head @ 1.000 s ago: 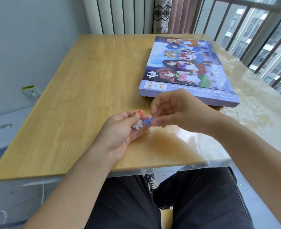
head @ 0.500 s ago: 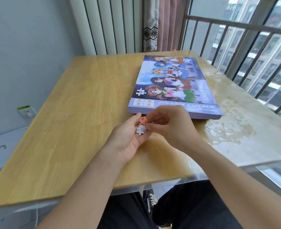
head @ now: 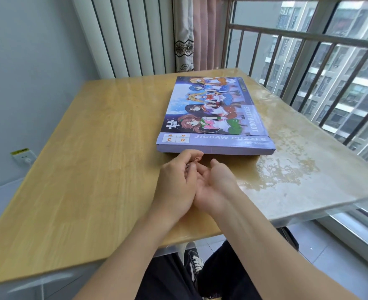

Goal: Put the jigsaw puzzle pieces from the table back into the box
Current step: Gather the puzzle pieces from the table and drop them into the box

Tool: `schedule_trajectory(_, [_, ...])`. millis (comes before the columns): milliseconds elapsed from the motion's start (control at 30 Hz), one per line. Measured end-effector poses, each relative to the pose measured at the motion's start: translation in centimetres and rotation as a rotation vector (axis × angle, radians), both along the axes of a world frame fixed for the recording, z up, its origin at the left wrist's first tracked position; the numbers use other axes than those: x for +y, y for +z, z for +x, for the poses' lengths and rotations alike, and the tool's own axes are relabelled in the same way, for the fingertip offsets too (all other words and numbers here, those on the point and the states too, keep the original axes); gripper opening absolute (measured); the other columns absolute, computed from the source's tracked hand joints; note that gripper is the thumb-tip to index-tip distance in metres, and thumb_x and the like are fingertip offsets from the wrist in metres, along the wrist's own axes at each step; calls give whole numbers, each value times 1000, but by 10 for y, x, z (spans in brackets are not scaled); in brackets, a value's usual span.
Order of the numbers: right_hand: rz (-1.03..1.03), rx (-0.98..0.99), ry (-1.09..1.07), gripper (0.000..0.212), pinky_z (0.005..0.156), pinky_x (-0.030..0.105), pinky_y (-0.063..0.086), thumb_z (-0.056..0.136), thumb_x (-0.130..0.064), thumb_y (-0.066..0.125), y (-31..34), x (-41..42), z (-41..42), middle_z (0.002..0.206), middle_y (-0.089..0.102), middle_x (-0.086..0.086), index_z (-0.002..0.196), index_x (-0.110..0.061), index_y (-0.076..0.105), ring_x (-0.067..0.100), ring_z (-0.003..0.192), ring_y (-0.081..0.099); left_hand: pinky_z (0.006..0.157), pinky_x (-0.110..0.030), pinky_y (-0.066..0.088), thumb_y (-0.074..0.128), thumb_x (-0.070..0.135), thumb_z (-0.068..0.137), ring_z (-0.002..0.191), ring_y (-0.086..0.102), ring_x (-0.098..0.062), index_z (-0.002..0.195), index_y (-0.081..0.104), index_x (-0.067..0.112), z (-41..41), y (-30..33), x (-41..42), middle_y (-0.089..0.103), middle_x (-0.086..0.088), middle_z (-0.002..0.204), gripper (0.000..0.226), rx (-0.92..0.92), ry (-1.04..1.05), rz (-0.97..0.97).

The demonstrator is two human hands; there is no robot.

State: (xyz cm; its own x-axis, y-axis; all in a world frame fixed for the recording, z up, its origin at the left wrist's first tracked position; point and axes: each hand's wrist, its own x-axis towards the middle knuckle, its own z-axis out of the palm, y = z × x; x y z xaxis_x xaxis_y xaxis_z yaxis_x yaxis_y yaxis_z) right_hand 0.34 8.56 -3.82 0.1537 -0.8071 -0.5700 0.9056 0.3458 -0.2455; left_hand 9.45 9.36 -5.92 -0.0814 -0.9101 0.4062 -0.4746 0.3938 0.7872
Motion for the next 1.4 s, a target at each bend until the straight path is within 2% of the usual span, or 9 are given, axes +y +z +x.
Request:
schedule_trajectory(133, [27, -93, -43, 52, 110, 40, 42, 110, -38, 25, -5, -6, -2, 141, 56, 11, 146, -9, 49, 26, 128, 57, 103, -15, 43, 51, 19, 84, 118, 58, 3, 128, 64, 20, 6, 8, -2, 67, 11, 124, 46, -19, -216, 116])
schedule_trajectory(267, [-15, -72, -102, 48, 114, 42, 41, 110, -27, 28, 0, -9, -12, 135, 59, 23, 137, 4, 53, 34, 126, 57, 94, -25, 52, 57, 4, 78, 105, 66, -6, 115, 68, 15, 19, 15, -7, 71, 7, 109, 40, 76, -121, -111])
schedule_trajectory(433, [-29, 13, -160, 35, 108, 52, 45, 109, -16, 35, 12, -11, -25, 125, 62, 26, 127, 5, 55, 40, 119, 60, 111, -38, 39, 75, 9, 68, 130, 42, -27, 137, 54, 18, 49, 7, -56, 48, -2, 142, 72, -571, 87, -249])
schedule_trajectory(567, [-40, 68, -130, 36, 109, 52, 44, 109, -15, 34, 26, -14, -29, 120, 63, 29, 123, 11, 55, 40, 119, 59, 80, -37, 53, 54, 9, 81, 98, 66, -30, 109, 74, 20, 47, 26, -82, 73, -1, 110, 36, -377, 161, -220])
schedule_trajectory(667, [-116, 79, -162, 32, 110, 52, 43, 107, -10, 37, 48, -23, -42, 121, 60, 30, 120, 16, 53, 41, 124, 55, 67, -38, 51, 55, 12, 88, 79, 63, -31, 99, 74, 22, 37, 73, -94, 73, 0, 92, 24, -337, 152, -353])
schedule_trajectory(967, [-200, 125, -226, 42, 112, 57, 39, 98, -9, 45, 165, -68, -75, 137, 54, 21, 140, 0, 46, 43, 128, 51, 67, -40, 52, 53, 8, 92, 69, 54, -27, 92, 70, 27, 24, 176, -115, 65, 3, 73, 25, -314, 139, -397])
schedule_trajectory(1200, [-191, 238, -201, 58, 91, 61, 52, 71, -45, 68, 205, -96, -57, 115, 70, 12, 124, -23, 59, 41, 102, 68, 68, -38, 53, 54, 8, 95, 76, 60, -29, 101, 68, 22, 27, 204, -113, 67, -3, 82, 21, -217, 198, -470])
schedule_trajectory(1300, [-373, 509, -24, 46, 79, 47, 55, 91, -30, 54, 225, -91, -48, 120, 68, 14, 133, -11, 53, 33, 103, 65, 70, -42, 56, 57, 12, 96, 74, 62, -31, 101, 65, 23, 50, 222, -118, 65, 0, 76, 15, -142, 243, -489])
schedule_trajectory(1400, [-489, 665, 71, 32, 102, 44, 47, 94, -3, 53, 230, -94, -44, 127, 59, 17, 125, -2, 51, 33, 115, 57, 64, -36, 55, 58, 11, 96, 73, 60, -28, 98, 65, 22, 68, 236, -121, 63, 1, 76, 13, -115, 229, -467])
